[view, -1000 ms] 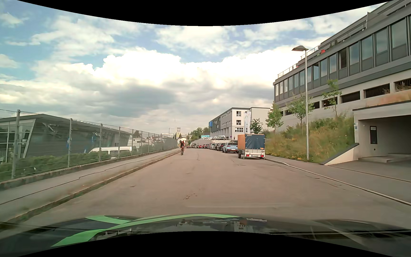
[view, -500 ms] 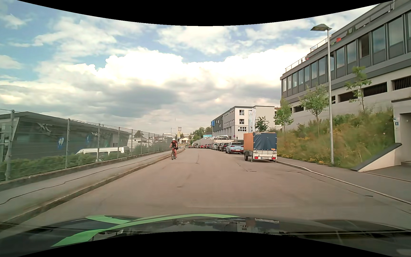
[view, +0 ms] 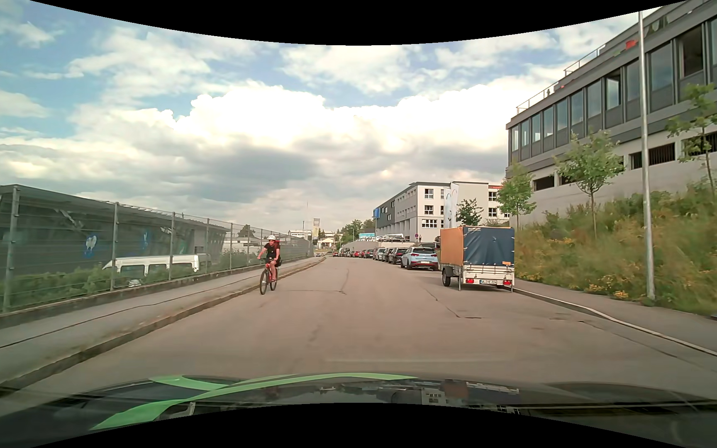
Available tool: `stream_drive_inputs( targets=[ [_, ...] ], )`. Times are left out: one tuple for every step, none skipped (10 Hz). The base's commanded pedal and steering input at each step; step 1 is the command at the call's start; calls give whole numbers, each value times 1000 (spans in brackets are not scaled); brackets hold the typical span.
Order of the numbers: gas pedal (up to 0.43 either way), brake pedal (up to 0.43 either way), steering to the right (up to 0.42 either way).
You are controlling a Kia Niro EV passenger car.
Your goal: Follow the waypoints while adhering to traffic rules and regulations
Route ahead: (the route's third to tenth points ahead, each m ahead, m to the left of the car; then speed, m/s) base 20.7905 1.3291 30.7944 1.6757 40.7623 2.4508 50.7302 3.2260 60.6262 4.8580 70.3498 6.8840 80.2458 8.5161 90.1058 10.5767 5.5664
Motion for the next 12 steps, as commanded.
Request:
stream_drive_inputs(
  targets=[
    [130, 0, -22],
    [130, 0, -21],
    [130, 0, -20],
    [130, 0, -20],
    [130, 0, -19],
    [130, 0, -16],
    [130, 0, -13],
    [138, 0, -7],
    [138, 0, 2],
    [138, 0, 10],
    [138, 0, 16],
    [138, 0, 18]
  ],
)
